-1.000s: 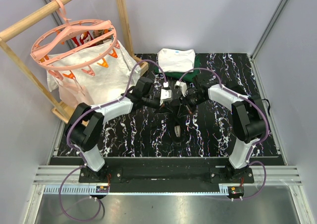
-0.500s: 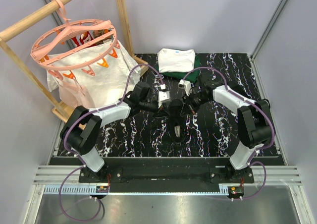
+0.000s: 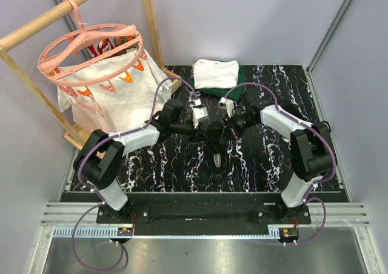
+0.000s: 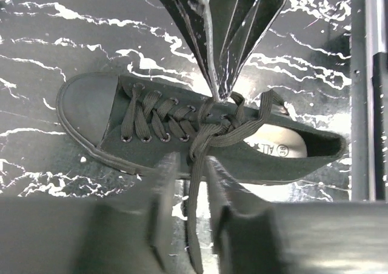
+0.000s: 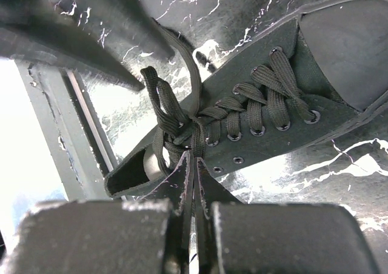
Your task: Tie the shoes
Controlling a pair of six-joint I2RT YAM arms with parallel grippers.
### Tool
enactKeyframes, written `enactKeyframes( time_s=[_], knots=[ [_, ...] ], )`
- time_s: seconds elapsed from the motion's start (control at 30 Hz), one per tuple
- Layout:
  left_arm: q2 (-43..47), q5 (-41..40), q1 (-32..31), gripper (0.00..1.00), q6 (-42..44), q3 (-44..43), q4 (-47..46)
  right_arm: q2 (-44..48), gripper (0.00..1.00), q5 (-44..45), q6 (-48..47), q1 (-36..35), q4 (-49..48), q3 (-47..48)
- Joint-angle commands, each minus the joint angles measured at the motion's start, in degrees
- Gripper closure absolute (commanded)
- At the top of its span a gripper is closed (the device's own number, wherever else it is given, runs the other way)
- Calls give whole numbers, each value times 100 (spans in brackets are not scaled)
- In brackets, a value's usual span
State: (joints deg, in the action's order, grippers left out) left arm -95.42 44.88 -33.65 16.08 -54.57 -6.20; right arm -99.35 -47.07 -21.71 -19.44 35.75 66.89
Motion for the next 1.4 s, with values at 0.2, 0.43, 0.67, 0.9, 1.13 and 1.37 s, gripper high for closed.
enactKeyframes(
  time_s=[0.2,0.43,0.67,0.9,1.13,1.37],
  knots=[
    [998,275,-71,53,1204,403,-426,127,100,-180,80,11,-103,-1],
    [877,310,-633,64,2803,140,487,91,100,-180,106,10,-103,17],
    [437,-23,-801,62,3428,-265,786,56,100,-215,132,11,-103,34],
    [120,73,-871,64,3806,-528,1094,30,100,-232,159,10,-94,52],
    [-47,126,-889,65,4122,-590,1357,4,100,-233,159,11,-94,61],
    [-258,99,-889,66,4219,-775,1472,3,100,-241,176,19,-94,78]
  ],
)
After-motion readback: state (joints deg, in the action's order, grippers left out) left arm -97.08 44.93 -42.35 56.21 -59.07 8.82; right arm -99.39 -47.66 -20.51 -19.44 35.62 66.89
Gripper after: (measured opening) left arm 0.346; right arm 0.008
